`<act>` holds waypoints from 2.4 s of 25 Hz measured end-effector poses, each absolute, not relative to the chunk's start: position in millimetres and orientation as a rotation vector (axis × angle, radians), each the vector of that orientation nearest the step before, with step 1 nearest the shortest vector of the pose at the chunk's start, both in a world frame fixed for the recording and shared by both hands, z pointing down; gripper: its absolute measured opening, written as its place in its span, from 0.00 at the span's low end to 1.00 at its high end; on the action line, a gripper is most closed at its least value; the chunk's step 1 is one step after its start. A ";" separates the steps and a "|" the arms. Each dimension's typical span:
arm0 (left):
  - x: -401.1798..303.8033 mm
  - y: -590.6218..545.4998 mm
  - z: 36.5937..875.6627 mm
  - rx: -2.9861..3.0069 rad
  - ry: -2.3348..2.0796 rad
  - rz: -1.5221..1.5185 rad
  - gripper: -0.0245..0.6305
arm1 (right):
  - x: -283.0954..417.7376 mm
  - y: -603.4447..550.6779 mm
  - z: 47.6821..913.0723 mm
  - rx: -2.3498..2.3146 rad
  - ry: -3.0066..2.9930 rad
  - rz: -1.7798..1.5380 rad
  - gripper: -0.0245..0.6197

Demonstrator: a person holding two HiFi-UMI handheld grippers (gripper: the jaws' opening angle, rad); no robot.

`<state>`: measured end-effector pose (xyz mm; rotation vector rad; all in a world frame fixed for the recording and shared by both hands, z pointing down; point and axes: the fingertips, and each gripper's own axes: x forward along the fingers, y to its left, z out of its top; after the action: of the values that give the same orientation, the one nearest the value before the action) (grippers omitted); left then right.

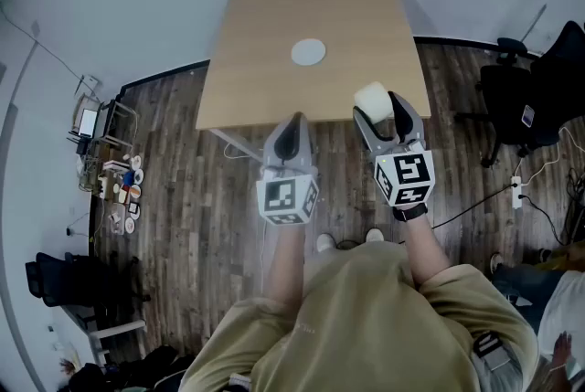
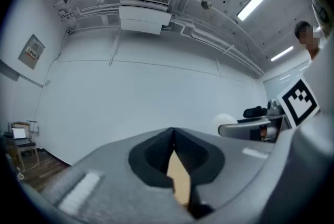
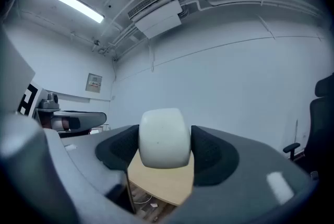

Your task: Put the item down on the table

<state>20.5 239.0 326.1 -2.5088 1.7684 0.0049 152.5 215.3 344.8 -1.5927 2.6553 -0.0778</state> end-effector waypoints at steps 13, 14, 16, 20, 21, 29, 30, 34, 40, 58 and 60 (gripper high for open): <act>66.5 248.4 334.9 -2.489 1.818 0.016 0.04 | 201.2 226.1 348.6 -1.509 2.640 -0.103 0.52; 71.3 248.1 336.4 -2.497 1.809 0.011 0.04 | 203.7 226.7 350.0 -1.506 2.638 -0.107 0.52; 78.2 246.7 341.3 -2.510 1.800 0.005 0.04 | 207.0 226.3 351.9 -1.497 2.640 -0.109 0.52; 76.8 236.8 357.6 -2.520 1.836 -0.012 0.04 | 204.0 221.1 360.5 -1.476 2.666 -0.119 0.52; 75.7 233.6 361.6 -2.524 1.843 -0.018 0.04 | 202.2 218.6 364.3 -1.470 2.674 -0.126 0.52; 39.5 179.3 377.5 -2.532 1.851 -0.035 0.04 | 164.2 167.0 387.1 -1.496 2.716 -0.153 0.52; 32.8 169.4 377.4 -2.536 1.857 -0.014 0.04 | 157.0 159.0 387.3 -1.496 2.724 -0.145 0.52; 9.9 121.3 376.5 -2.554 1.854 0.026 0.04 | 127.8 120.5 380.8 -1.490 2.737 -0.111 0.52; -32.2 48.7 367.5 -2.600 1.826 0.039 0.04 | 74.8 55.8 357.3 -1.524 2.732 -0.050 0.52; -126.9 -73.0 420.8 -2.735 1.847 -0.032 0.04 | -24.3 -64.1 405.6 -1.622 2.771 -0.142 0.52; -121.7 -88.4 425.2 -2.738 1.841 -0.030 0.04 | -19.6 -78.9 414.7 -1.628 2.780 -0.162 0.52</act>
<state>-121.7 -88.4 425.2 -2.7383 1.8409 -0.0298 -19.6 -78.9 414.7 -1.6282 2.7801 -0.1623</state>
